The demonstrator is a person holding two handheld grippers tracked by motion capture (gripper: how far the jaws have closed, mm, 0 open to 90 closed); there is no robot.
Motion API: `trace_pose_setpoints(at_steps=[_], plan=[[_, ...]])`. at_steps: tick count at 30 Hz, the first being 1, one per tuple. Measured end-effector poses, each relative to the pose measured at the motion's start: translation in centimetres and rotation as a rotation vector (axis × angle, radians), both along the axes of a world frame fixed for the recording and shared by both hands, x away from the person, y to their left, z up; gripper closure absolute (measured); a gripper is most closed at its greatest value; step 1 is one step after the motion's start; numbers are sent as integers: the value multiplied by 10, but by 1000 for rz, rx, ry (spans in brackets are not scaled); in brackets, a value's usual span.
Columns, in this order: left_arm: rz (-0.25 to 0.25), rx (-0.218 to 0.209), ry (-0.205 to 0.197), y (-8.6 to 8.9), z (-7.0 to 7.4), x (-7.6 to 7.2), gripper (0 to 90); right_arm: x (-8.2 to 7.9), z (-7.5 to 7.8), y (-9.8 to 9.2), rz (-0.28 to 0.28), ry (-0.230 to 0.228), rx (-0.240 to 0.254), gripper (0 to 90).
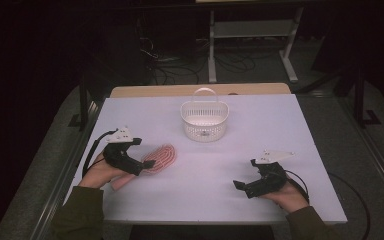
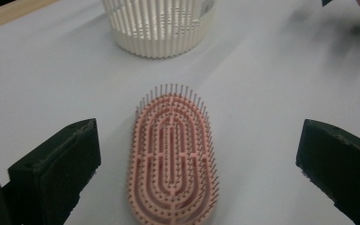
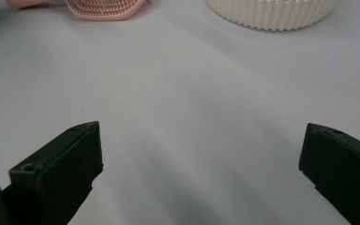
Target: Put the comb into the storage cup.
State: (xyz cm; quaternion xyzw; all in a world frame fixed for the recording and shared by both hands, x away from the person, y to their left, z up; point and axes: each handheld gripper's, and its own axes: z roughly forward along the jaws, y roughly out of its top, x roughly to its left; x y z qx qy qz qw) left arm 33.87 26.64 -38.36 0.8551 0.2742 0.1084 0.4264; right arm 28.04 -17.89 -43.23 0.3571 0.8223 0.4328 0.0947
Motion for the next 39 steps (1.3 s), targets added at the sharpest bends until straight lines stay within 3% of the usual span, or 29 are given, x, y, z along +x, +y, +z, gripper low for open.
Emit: trace_pose_setpoints(at_steps=[9, 25, 39], plan=[[33, 12, -9, 17, 3, 3, 0, 0, 0, 1, -10, 3, 5, 0], [53, 40, -5, 22, 2, 4, 0, -1, 1, -3, -16, -3, 11, 0], [57, 128, 26, 23, -3, 3, 0, -1, 0, -1, -7, 3, 2, 0]])
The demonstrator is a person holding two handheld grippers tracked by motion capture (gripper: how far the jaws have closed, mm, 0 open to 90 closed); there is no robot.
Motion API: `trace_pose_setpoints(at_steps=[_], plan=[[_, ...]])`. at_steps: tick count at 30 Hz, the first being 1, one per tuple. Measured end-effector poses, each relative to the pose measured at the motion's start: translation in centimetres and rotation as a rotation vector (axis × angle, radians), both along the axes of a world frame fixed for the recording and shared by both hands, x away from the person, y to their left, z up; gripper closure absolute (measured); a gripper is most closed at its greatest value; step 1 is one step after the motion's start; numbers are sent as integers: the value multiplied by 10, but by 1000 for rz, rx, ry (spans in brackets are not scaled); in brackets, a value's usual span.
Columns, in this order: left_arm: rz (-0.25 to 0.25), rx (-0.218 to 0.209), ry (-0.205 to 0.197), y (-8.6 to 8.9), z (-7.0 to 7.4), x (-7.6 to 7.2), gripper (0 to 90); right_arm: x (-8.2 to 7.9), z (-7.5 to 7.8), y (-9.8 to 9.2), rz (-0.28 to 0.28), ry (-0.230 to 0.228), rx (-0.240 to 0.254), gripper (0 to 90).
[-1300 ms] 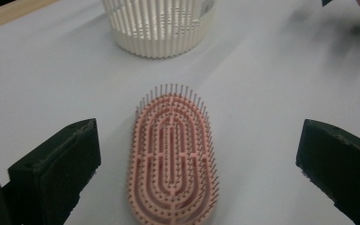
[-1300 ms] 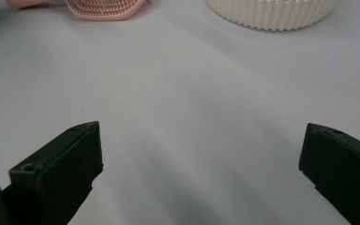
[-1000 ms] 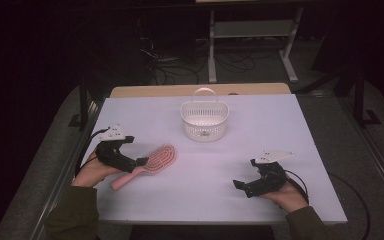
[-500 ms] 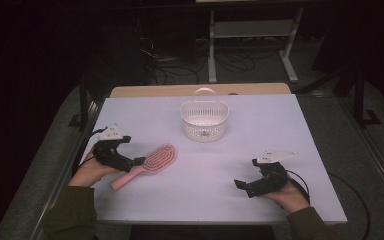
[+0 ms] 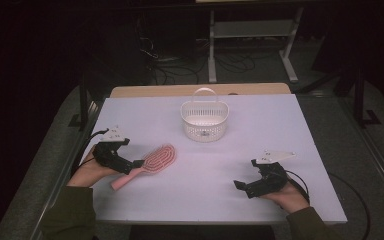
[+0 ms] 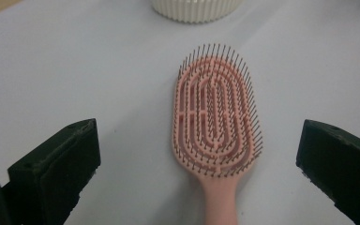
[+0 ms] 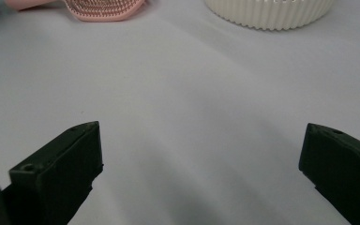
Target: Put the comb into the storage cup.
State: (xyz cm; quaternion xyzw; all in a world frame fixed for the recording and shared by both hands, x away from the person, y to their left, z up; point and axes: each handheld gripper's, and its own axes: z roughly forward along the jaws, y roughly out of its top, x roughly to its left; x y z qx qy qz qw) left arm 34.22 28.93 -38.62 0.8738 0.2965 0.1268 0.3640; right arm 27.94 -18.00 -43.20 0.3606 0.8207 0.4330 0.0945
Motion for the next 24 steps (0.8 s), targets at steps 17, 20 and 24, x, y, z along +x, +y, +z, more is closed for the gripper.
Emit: trace_pose_setpoints(at_steps=[17, 20, 24], plan=[[-7, 59, 61, -1, -5, 0, 4, 0, 0, 0, -1, 1, -1, 0], [-9, 66, 69, -1, -6, 0, 4, 0, 0, 0, -1, 0, 0, 0], [-13, 80, 79, -1, -7, 0, 4, 0, 0, -1, -4, 0, 0, 0]])
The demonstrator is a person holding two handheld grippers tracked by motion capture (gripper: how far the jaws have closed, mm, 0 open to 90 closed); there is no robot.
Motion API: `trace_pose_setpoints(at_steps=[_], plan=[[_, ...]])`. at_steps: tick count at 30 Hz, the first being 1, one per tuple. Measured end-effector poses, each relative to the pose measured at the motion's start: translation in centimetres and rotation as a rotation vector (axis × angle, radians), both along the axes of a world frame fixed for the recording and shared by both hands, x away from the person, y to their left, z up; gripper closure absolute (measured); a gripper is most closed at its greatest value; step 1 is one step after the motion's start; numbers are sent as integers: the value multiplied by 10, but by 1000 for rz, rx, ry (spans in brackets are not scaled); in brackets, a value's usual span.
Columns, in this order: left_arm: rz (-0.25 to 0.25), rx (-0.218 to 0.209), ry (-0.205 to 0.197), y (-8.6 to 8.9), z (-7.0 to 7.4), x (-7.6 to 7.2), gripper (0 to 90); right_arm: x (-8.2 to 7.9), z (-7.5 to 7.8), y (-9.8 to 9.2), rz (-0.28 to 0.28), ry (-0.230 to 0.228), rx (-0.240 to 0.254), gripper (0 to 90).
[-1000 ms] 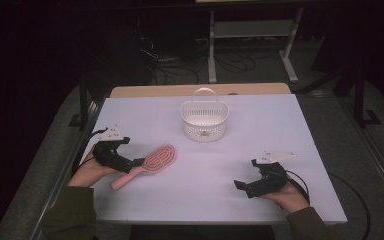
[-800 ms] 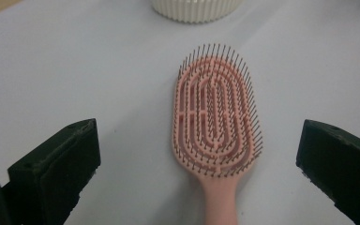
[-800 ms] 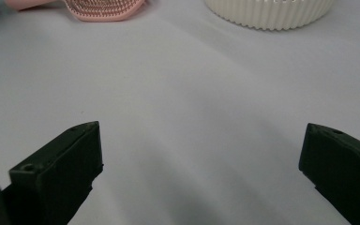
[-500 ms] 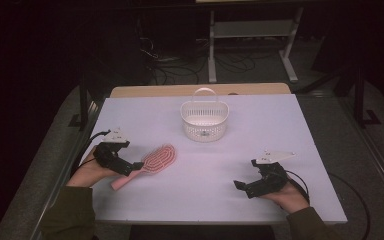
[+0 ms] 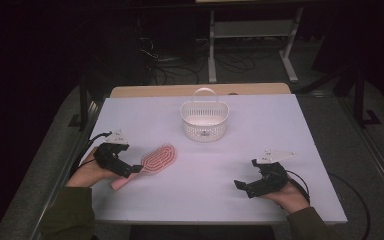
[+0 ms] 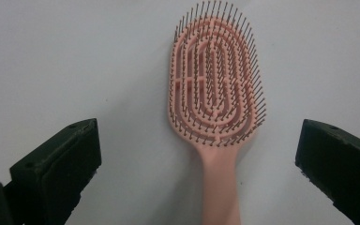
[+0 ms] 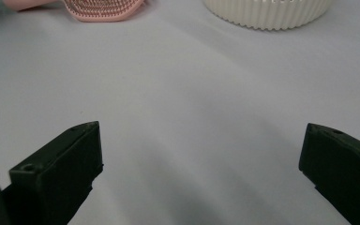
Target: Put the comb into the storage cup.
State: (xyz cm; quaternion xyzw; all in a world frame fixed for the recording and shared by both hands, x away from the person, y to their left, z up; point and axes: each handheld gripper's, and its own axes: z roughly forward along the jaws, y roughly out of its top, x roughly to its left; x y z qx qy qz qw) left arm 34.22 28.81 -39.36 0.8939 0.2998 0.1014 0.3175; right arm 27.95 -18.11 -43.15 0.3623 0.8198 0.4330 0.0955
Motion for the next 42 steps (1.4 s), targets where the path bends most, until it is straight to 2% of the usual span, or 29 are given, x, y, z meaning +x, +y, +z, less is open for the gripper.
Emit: trace_pose_setpoints(at_steps=[13, 24, 30, 42], plan=[[-15, 60, 35, -3, -7, 0, 22, 0, 0, 0, 0, -1, -1, 0], [1, 78, 61, -3, -10, 0, 77, 0, 0, 0, 1, -2, 0, 0], [-18, 83, 82, -3, -11, -1, 152, 0, 0, 0, 1, -2, -1, 0], [-32, 98, 98, -3, -11, -1, 323, 0, 0, 0, -1, 0, -1, 0]])
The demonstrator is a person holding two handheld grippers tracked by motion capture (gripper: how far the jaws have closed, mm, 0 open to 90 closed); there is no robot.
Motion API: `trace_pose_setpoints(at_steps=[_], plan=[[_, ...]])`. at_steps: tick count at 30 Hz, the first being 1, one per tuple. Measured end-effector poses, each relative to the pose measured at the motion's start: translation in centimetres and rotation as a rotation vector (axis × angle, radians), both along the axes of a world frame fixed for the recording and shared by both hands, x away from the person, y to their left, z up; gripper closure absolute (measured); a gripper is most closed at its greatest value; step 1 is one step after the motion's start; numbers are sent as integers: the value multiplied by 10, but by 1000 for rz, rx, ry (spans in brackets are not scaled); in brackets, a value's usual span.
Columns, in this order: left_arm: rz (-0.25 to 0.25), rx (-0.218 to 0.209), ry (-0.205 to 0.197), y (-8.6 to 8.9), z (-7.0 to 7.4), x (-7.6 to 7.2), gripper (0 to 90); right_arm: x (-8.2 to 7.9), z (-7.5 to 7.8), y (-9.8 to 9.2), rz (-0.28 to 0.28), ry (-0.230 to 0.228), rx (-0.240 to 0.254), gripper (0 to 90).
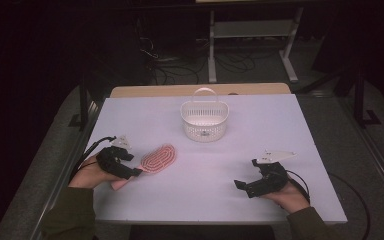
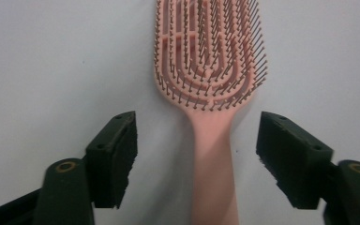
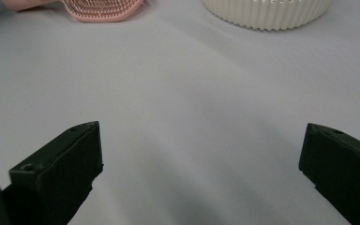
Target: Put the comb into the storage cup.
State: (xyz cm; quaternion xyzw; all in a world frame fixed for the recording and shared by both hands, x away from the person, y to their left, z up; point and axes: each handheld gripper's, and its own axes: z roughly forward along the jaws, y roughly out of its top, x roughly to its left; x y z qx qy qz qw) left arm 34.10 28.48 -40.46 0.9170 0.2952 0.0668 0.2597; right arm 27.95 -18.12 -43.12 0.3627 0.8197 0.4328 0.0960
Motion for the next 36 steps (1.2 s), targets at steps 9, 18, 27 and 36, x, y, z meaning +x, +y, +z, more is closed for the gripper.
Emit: trace_pose_setpoints(at_steps=[9, 18, 27, 36], plan=[[-13, 18, 30, -2, -3, 0, 413, 0, 0, 0, 0, 0, 0, 0], [-5, 44, 46, -6, -6, 1, 495, 0, 0, 0, 0, 0, -1, 0], [-14, 79, 51, -12, -9, 1, 544, 0, 0, 0, 0, 1, -1, 0], [-23, 121, 42, -18, -12, 1, 570, 0, 0, 0, 0, 1, 0, 0]])
